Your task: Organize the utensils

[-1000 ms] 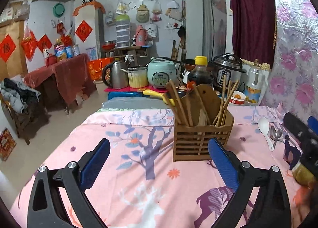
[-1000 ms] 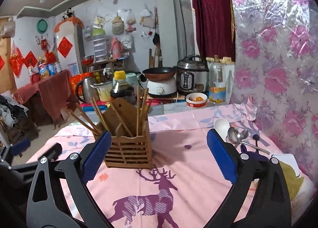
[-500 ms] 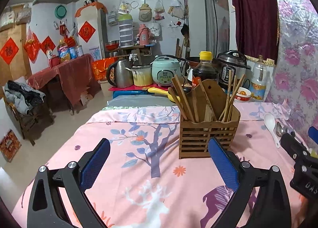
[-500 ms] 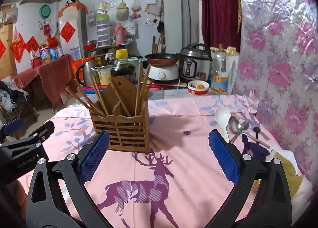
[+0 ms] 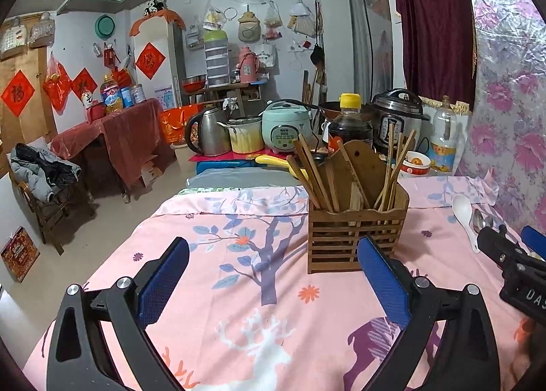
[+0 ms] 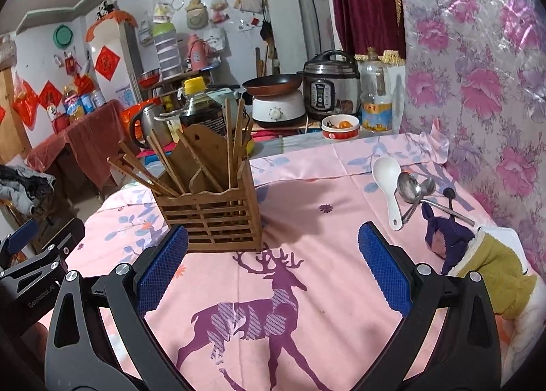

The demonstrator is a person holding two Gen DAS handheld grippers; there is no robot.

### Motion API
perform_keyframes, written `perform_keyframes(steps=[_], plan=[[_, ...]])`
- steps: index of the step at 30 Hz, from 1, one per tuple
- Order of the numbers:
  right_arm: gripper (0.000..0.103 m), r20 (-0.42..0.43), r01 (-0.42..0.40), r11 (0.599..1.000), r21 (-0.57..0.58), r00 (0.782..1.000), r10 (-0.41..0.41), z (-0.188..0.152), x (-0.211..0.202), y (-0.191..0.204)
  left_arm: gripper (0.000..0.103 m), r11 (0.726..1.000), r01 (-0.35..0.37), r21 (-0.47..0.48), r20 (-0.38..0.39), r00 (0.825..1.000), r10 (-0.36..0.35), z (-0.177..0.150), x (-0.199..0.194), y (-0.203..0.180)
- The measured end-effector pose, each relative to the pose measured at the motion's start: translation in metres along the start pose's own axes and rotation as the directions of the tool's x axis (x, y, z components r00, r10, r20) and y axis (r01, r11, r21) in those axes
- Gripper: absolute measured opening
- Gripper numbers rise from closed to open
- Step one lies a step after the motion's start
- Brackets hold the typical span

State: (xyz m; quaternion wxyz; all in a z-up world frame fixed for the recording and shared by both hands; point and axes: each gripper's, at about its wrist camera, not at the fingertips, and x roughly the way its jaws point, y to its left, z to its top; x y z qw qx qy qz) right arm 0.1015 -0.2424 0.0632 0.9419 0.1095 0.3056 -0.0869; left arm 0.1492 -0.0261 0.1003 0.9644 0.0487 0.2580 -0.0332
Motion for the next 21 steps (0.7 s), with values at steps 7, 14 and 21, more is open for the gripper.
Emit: perform_keyframes(steps=[7, 14, 21], plan=[[0.096, 0.014, 0.024, 0.998, -0.055, 1.000, -0.023, -0.002, -0.003, 0.011, 0.097, 1.000, -0.005, 0.001, -0.013, 1.000, 0.005, -0.002, 0.001, 0.001], [0.096, 0.016, 0.020, 0.998, -0.058, 1.000, -0.019, -0.003, -0.004, 0.013, 0.097, 1.000, -0.006, 0.003, -0.014, 1.000, 0.006, -0.002, 0.002, 0.000], [0.096, 0.018, 0.019, 0.998, -0.063, 1.000, -0.018, -0.003, -0.005, 0.015, 0.097, 1.000, -0.007, 0.003, -0.015, 1.000, 0.007, -0.002, 0.002, 0.001]])
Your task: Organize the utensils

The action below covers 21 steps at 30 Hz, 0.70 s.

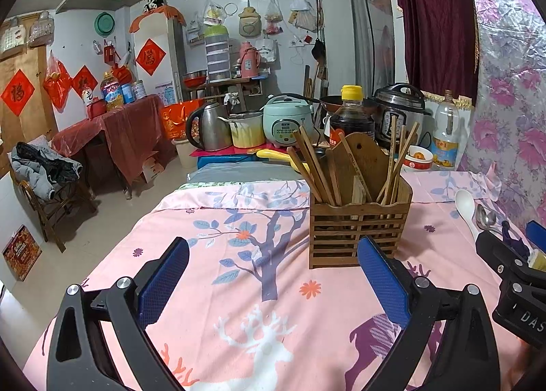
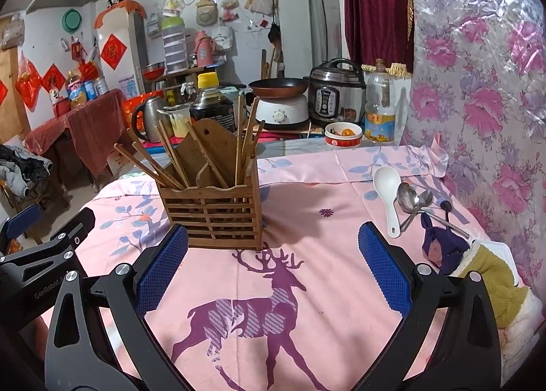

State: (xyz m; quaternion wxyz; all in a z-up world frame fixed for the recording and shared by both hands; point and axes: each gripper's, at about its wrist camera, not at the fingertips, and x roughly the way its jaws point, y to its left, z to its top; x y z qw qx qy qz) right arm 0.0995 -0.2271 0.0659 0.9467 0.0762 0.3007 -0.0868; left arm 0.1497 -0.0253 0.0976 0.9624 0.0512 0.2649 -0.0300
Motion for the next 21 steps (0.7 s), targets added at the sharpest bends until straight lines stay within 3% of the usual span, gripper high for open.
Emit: perform_keyframes(steps=[21], plan=[[0.096, 0.002, -0.002, 1.000, -0.002, 1.000, 0.002, -0.0001, -0.0006, 0.0015, 0.097, 1.000, 0.000, 0.001, -0.002, 1.000, 0.000, -0.0009, 0.0010, -0.0003]])
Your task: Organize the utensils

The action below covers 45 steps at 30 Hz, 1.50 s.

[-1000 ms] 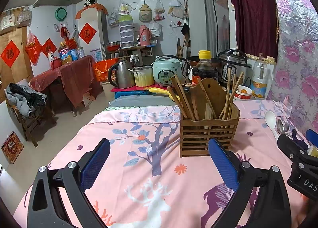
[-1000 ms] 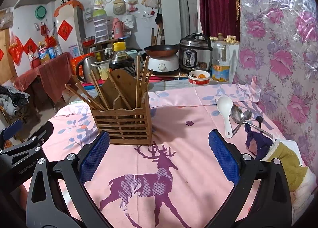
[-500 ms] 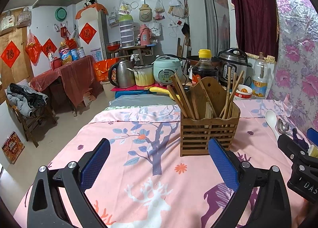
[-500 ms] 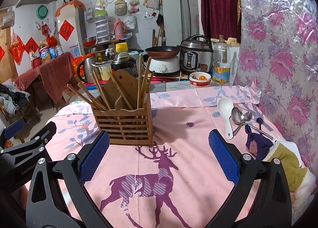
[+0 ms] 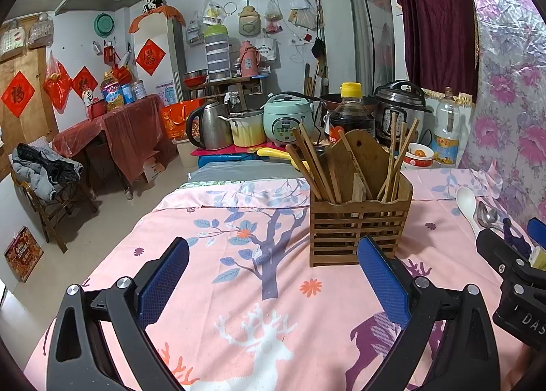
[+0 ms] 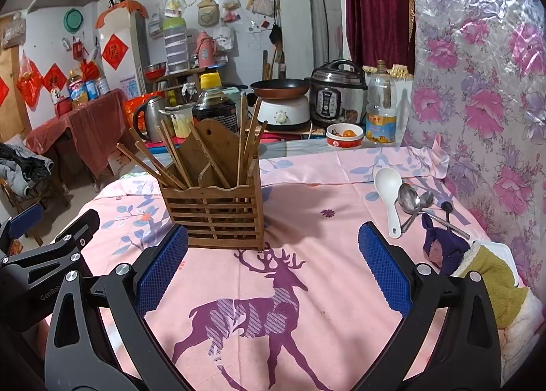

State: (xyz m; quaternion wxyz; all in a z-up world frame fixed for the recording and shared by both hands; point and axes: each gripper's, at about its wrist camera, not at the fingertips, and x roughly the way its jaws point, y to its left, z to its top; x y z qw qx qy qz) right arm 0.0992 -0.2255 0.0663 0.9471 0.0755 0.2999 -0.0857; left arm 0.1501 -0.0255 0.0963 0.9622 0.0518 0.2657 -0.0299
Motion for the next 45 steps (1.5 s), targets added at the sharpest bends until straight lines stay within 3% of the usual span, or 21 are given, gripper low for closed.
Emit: perform_keyframes(steps=[22, 29, 34, 45], plan=[[0.096, -0.002, -0.001, 1.000, 0.002, 1.000, 0.001, 0.000, 0.000, 0.001, 0.097, 1.000, 0.005, 0.006, -0.002, 1.000, -0.005, -0.007, 0.001, 0.003], [0.096, -0.004, -0.002, 1.000, 0.001, 1.000, 0.002, -0.001, 0.000, 0.002, 0.097, 0.999, 0.043, 0.008, -0.018, 0.999, -0.043, -0.008, 0.001, 0.005], [0.096, -0.005, -0.002, 1.000, 0.003, 1.000, 0.002, -0.001, 0.000, 0.002, 0.097, 1.000, 0.005, 0.017, -0.024, 1.000, -0.004, -0.011, 0.000, 0.006], [0.096, -0.004, -0.001, 1.000, 0.004, 1.000, 0.001, -0.004, 0.001, 0.003, 0.097, 1.000, 0.000, 0.006, -0.025, 1.000, 0.000, -0.006, -0.002, 0.004]])
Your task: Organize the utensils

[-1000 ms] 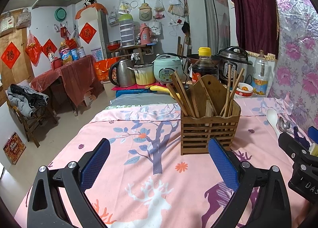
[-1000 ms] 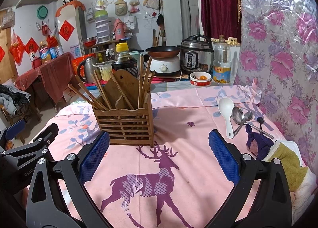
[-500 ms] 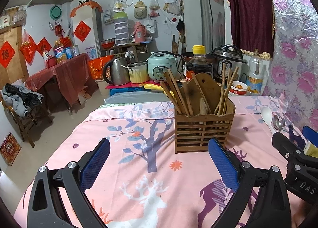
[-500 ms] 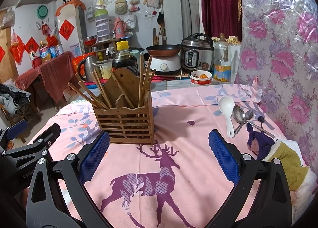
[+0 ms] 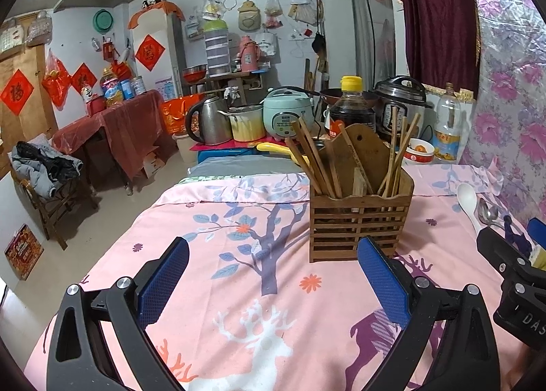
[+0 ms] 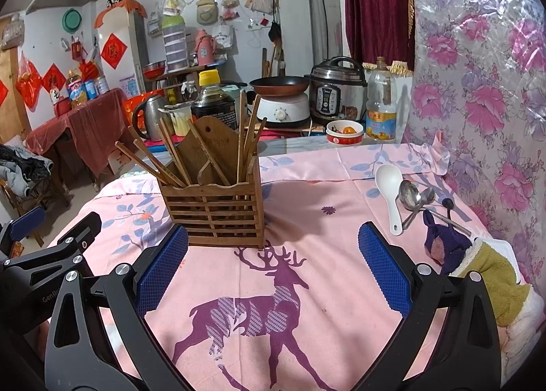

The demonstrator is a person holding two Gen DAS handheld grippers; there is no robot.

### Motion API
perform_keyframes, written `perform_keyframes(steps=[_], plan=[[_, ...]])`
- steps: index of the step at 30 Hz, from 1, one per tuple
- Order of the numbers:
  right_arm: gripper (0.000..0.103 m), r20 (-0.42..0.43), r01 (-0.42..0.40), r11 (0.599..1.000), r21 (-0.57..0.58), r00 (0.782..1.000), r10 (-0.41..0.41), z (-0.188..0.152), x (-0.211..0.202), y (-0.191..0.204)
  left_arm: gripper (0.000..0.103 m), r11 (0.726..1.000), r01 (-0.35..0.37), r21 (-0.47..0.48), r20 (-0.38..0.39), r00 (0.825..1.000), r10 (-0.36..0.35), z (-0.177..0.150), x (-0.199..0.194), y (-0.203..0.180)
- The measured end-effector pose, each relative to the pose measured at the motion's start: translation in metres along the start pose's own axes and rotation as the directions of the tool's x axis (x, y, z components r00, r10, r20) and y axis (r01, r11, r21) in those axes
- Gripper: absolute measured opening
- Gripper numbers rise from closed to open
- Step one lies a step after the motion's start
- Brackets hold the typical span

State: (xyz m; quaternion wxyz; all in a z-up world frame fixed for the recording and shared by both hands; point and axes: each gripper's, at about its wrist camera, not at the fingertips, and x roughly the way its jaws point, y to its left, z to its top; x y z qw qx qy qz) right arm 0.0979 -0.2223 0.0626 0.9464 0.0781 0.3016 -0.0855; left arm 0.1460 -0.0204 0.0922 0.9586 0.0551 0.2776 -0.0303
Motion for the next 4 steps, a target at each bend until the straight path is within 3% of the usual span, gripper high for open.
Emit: perform_keyframes(steps=[4], plan=[[0.096, 0.000, 0.000, 1.000, -0.001, 1.000, 0.000, 0.0004, 0.0001, -0.0003, 0.097, 1.000, 0.000, 0.002, 0.000, 1.000, 0.000, 0.0009, -0.0002, -0.0011]])
